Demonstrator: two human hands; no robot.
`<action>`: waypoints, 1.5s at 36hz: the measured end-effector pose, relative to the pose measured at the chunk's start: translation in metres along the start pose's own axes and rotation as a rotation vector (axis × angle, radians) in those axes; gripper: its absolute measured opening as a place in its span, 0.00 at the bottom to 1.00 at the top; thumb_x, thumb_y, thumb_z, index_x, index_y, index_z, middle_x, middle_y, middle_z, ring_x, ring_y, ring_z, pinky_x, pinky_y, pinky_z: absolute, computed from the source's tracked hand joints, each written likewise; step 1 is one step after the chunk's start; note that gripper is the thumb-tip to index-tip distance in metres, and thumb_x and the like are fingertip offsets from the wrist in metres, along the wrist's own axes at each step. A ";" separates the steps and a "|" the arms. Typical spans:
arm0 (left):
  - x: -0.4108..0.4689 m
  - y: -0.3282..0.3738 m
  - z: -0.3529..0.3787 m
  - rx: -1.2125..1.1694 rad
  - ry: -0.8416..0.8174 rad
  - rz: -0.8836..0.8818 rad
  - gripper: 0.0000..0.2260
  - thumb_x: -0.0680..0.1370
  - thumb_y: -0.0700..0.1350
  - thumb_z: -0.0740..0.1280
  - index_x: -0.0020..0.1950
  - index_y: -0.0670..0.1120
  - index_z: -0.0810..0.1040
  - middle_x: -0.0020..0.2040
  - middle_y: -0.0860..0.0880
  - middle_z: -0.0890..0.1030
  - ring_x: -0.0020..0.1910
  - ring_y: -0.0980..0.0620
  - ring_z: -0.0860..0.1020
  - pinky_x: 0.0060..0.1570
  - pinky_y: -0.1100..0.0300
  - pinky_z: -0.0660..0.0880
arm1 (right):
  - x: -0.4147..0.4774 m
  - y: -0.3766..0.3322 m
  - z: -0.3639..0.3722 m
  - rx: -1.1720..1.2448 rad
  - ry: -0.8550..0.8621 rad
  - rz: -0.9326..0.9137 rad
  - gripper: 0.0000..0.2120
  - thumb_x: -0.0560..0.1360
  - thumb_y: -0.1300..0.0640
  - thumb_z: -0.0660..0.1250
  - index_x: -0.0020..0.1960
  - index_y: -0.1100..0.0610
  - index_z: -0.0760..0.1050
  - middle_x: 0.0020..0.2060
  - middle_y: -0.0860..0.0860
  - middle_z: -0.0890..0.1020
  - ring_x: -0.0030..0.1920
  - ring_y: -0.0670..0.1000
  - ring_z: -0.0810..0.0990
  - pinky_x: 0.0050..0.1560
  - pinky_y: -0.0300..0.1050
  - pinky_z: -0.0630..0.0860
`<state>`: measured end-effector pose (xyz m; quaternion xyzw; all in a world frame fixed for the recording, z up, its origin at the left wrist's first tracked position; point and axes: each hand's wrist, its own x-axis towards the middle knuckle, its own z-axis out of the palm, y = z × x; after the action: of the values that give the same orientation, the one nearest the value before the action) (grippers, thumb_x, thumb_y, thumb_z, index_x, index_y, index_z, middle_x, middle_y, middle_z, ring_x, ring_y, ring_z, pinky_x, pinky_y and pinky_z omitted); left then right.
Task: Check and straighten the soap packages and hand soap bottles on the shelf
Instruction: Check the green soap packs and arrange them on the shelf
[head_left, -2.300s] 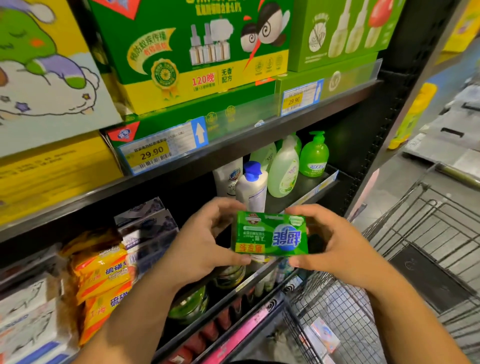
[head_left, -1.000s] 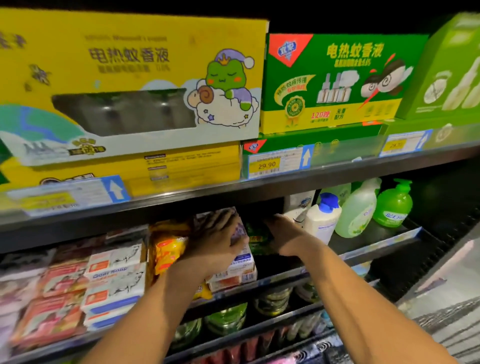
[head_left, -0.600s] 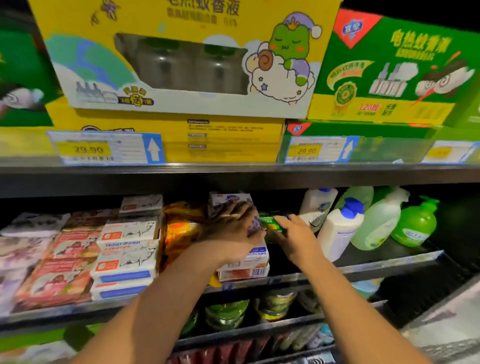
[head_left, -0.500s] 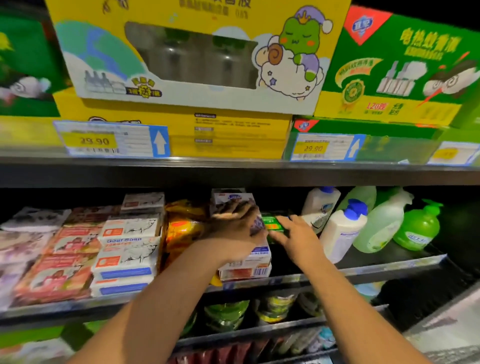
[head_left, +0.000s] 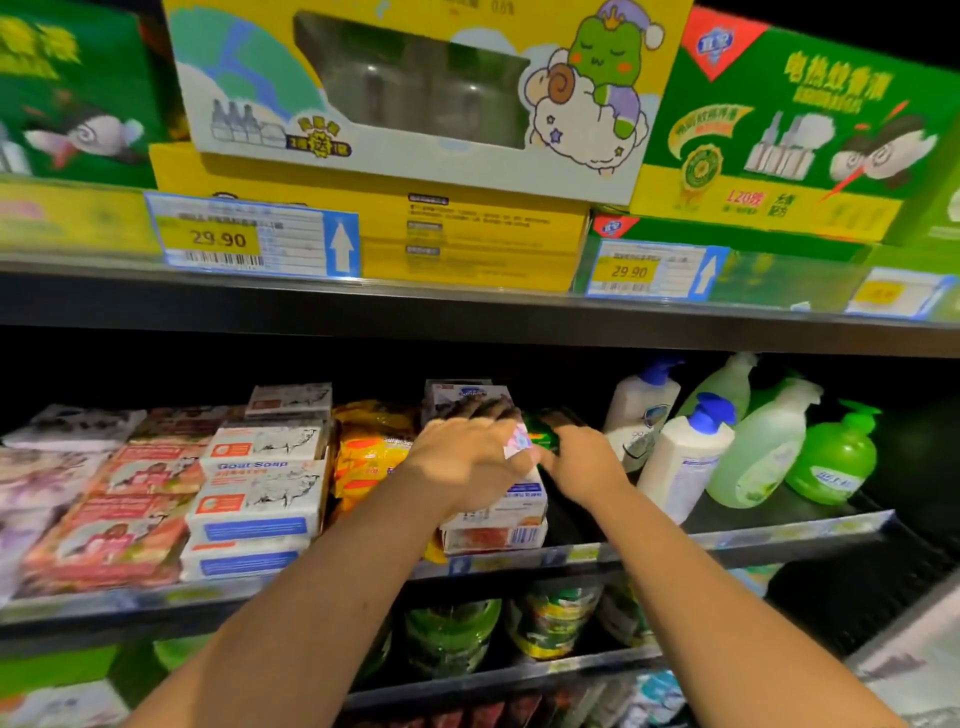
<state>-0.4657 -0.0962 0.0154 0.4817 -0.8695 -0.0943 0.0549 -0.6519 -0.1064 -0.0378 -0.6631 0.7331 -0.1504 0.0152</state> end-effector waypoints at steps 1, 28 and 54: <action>0.001 -0.002 0.002 -0.001 0.003 0.010 0.28 0.80 0.65 0.48 0.78 0.57 0.58 0.79 0.53 0.61 0.77 0.48 0.59 0.70 0.47 0.59 | 0.000 0.000 0.000 0.004 -0.002 -0.003 0.21 0.80 0.42 0.64 0.59 0.60 0.78 0.50 0.58 0.83 0.50 0.60 0.80 0.46 0.49 0.73; -0.169 -0.203 -0.049 0.063 0.445 -0.247 0.16 0.73 0.54 0.61 0.57 0.53 0.81 0.51 0.49 0.83 0.49 0.44 0.79 0.49 0.55 0.76 | -0.040 -0.225 -0.072 -0.232 -0.170 -0.304 0.21 0.81 0.35 0.52 0.70 0.41 0.68 0.59 0.48 0.83 0.58 0.52 0.80 0.53 0.42 0.72; -0.296 -0.414 -0.052 -0.144 -0.033 -0.714 0.51 0.64 0.75 0.68 0.79 0.63 0.46 0.77 0.48 0.58 0.72 0.41 0.63 0.66 0.43 0.67 | 0.002 -0.518 0.101 0.099 -0.573 -0.573 0.21 0.82 0.50 0.58 0.74 0.45 0.69 0.71 0.50 0.73 0.71 0.54 0.72 0.72 0.46 0.67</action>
<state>0.0434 -0.0660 -0.0248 0.7481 -0.6386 -0.1763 0.0384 -0.1281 -0.1679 -0.0093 -0.8541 0.4765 0.0072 0.2084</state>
